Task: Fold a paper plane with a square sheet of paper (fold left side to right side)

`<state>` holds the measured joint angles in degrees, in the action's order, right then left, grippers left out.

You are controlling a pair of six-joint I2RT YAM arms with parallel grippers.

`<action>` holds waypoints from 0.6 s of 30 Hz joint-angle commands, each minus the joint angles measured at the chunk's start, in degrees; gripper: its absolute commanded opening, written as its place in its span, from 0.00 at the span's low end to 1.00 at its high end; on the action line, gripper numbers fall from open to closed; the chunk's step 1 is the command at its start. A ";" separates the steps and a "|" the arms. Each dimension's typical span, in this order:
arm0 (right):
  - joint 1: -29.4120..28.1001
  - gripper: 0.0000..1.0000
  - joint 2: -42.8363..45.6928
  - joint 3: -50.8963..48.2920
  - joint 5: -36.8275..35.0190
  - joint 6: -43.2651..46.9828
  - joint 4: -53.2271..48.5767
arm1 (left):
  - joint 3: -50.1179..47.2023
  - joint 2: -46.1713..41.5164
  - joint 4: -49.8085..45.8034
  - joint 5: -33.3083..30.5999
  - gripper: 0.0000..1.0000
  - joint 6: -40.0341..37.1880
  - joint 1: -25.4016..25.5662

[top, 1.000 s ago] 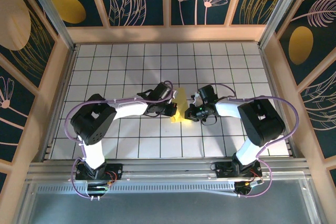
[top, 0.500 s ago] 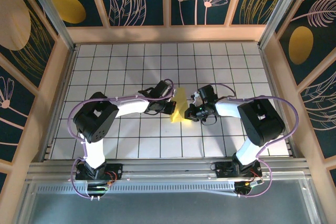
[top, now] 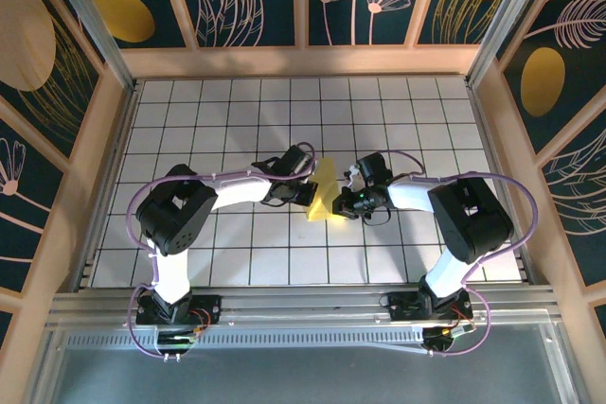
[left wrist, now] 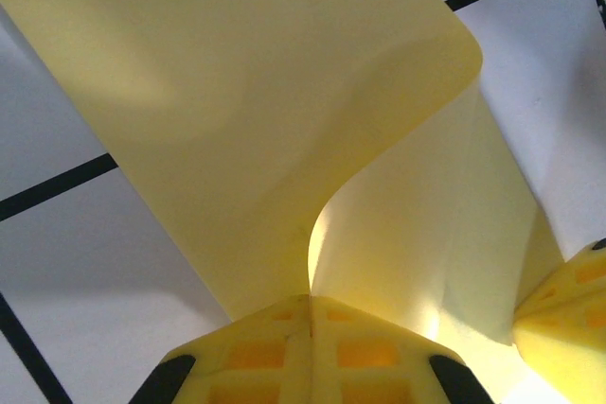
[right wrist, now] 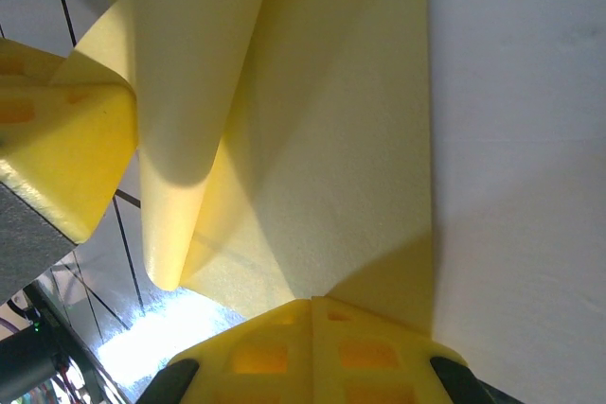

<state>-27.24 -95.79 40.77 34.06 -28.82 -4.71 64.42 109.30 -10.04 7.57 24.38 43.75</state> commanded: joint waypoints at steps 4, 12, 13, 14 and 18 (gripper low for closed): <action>-0.99 0.00 -2.31 -0.61 -3.04 1.40 -4.08 | 1.58 0.78 -2.26 -1.99 0.00 -1.16 -0.59; -1.02 0.00 -2.31 -0.78 -2.96 1.31 -4.01 | 1.84 1.00 -1.83 -1.95 0.00 -1.13 -0.64; -1.02 0.00 -2.31 -0.79 -2.95 1.31 -3.99 | 1.93 1.09 -1.75 -1.86 0.00 -1.18 -0.59; -0.97 0.00 -2.35 -0.78 -2.95 1.31 -3.99 | 2.02 1.17 -1.73 -1.82 0.00 -1.16 -0.59; -0.98 0.00 -2.43 -0.78 -2.95 1.26 -4.04 | 2.20 1.27 -1.73 -1.93 0.00 -1.26 -0.59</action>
<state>-27.24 -95.79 40.77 34.06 -28.82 -4.71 65.28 109.67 -10.76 6.35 24.03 43.48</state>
